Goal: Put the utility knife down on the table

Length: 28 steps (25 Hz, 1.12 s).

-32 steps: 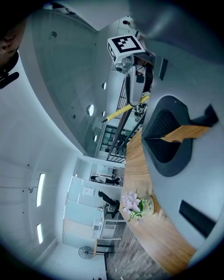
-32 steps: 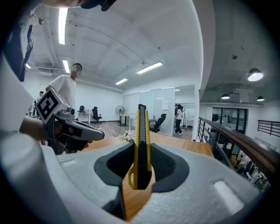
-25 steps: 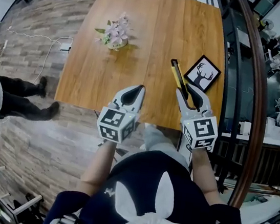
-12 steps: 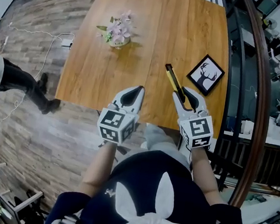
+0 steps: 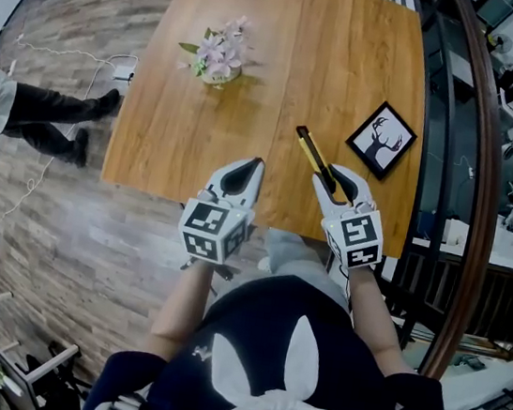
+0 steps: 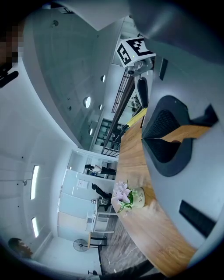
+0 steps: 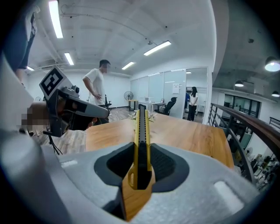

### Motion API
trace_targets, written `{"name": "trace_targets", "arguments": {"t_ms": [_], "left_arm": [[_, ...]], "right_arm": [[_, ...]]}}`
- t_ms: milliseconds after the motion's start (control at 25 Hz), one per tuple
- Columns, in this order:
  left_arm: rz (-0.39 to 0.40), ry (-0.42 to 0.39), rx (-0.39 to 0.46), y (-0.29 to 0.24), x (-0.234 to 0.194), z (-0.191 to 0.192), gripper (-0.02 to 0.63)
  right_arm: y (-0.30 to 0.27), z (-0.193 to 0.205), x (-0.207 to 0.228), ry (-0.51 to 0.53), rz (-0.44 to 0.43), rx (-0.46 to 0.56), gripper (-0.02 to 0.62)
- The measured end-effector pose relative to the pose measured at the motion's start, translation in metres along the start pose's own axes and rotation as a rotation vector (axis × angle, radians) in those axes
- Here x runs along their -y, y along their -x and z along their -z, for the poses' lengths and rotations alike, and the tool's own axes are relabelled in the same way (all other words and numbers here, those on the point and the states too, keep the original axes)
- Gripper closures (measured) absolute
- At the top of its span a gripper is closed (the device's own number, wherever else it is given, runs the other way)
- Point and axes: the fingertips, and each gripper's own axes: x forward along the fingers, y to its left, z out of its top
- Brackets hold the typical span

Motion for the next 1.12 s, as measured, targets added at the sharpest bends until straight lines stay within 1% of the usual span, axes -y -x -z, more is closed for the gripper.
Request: {"name": "trace_targets", "arguments": {"t_ms": [240,400,680,840,960,1120], "left_arm": [[-0.005,0.014,-0.016,-0.008,-0.007,0.004,0.586],[0.003,0.010,-0.033,-0.014,-0.010,0.013,0.586],[-0.014,0.015,-0.055,-0.020,-0.021,0.019,0.587],[-0.033,0.028,-0.065,-0.023,-0.026,0.014,0.586],[-0.034,0.049,-0.063,-0.026,-0.029,0.013,0.588],[-0.039,0.047,-0.073,-0.028,-0.032,0.014,0.586]], "right_arm": [[-0.014,0.013,0.003,0.006,-0.012,-0.043,0.479],[-0.022,0.023,0.005,0.005,-0.025,-0.064,0.479],[-0.037,0.040,0.003,0.012,-0.053,-0.118,0.479],[-0.047,0.048,0.001,0.009,-0.072,-0.151,0.479],[-0.052,0.057,0.000,0.011,-0.082,-0.174,0.479],[-0.059,0.070,-0.002,0.016,-0.099,-0.210,0.479]]}}
